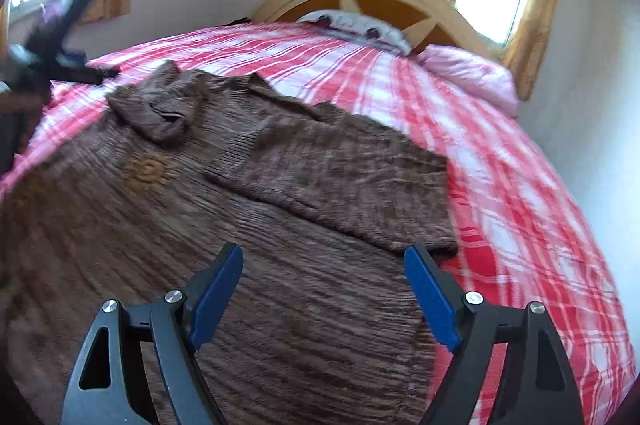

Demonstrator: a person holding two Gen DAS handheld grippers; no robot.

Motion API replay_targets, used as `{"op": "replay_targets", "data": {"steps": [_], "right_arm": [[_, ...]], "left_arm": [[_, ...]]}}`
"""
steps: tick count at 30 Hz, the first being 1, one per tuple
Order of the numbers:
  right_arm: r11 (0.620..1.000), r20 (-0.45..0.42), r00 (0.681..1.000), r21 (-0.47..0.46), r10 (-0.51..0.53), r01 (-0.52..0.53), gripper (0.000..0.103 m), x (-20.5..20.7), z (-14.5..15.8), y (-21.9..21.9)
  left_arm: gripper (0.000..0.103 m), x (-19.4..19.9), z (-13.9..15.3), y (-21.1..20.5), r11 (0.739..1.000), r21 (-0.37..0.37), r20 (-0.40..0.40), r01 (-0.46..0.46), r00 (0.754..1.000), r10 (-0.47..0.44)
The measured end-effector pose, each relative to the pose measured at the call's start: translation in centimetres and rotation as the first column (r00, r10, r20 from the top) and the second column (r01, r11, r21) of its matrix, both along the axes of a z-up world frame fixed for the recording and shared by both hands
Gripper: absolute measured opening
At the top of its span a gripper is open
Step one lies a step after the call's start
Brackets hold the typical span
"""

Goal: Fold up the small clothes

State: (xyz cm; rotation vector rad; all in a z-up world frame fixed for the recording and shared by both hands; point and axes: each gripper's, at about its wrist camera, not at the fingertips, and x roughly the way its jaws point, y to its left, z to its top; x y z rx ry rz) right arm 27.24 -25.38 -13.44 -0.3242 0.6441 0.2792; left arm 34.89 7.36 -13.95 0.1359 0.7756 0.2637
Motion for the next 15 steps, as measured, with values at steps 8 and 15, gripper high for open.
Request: {"op": "replay_targets", "data": {"steps": [8, 15], "right_arm": [[0.992, -0.029, 0.992, -0.01, 0.123, -0.123, 0.083, 2.6, 6.3, 7.7], [0.972, -0.087, 0.973, -0.077, 0.215, -0.221, 0.078, 7.4, 2.9, 17.6]], "left_arm": [[0.098, -0.1, -1.6, -1.3, 0.998, 0.027, -0.013, 0.048, 0.999, -0.047], [0.103, -0.6, -1.2, 1.3, 0.992, -0.12, 0.033, 0.023, 0.999, -0.02]]}}
